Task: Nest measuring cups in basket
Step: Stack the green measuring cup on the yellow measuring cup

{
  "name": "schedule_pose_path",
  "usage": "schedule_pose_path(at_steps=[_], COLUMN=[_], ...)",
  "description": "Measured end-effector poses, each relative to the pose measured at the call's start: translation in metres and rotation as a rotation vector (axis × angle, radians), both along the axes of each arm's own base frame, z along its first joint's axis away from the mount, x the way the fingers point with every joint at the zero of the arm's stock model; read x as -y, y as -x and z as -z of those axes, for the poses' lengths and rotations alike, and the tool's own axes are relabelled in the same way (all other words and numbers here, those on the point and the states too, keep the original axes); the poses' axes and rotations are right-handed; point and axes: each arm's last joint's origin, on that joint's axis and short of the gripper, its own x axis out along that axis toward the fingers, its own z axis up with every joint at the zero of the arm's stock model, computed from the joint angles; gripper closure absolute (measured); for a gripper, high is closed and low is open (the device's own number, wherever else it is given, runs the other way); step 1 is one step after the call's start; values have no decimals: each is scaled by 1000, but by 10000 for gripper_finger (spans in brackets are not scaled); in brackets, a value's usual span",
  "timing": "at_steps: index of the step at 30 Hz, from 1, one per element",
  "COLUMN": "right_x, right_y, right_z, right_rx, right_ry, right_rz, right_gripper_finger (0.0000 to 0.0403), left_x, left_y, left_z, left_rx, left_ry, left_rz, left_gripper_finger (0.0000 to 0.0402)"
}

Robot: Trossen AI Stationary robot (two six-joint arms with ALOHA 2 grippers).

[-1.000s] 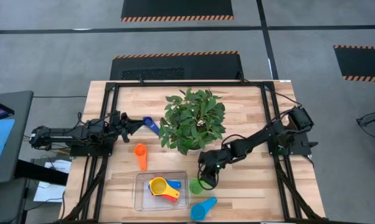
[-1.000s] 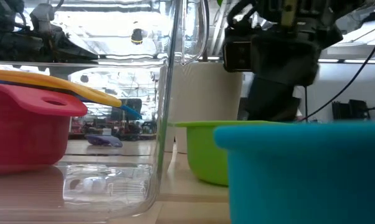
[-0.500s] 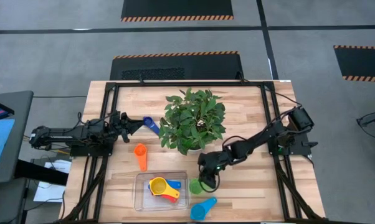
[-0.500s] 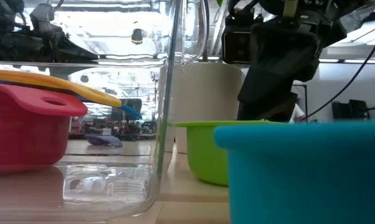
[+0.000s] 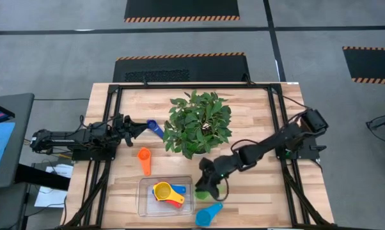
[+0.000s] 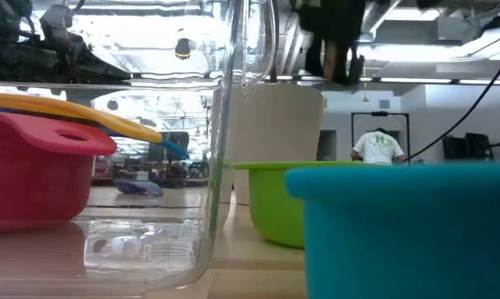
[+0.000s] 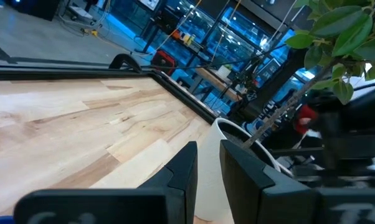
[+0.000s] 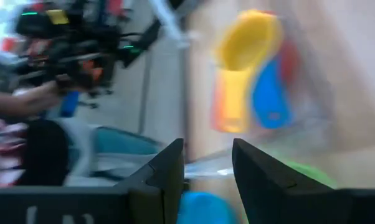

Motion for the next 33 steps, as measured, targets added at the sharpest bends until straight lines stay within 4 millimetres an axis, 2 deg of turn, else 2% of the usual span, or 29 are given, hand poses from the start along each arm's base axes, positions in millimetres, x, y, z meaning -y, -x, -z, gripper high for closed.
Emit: schedule_pose_path(at_steps=[6,9,15,18,19,21,23,26,29,33], right_x=[-32,-42,-38,-31,-30,-31,-34,-38,-37,-44], right_y=[-4,-5,0,3,5,-5,-7,-22,-19,-33], right_z=[-49,-72,-120,-132,-133,-133,-124,-93,-63,-41], right_rx=[71,89,-95,-216,-247,-221,-255,-349,-552,-556], right_ry=[-133,-150,132,255,280,266,281,319,418,424], right_rz=[-44,-62,20,85,92,106,84,68,63,63], right_gripper_finger=[244,245,271,286,290,294,295,296,296,296], left_x=[0,0,0,0,0,0,0,0,0,0], left_y=[0,0,0,0,0,0,0,0,-1,-2], left_z=[0,0,0,0,0,0,0,0,1,1], left_rx=[0,-1,-18,-24,-24,-24,-22,-27,-37,-43], left_ry=[0,-2,-57,-74,-75,-75,-75,-75,-75,-75], left_rz=[0,0,1,1,2,1,1,1,-3,-2], left_gripper_finger=[343,343,343,343,343,343,343,343,343,343])
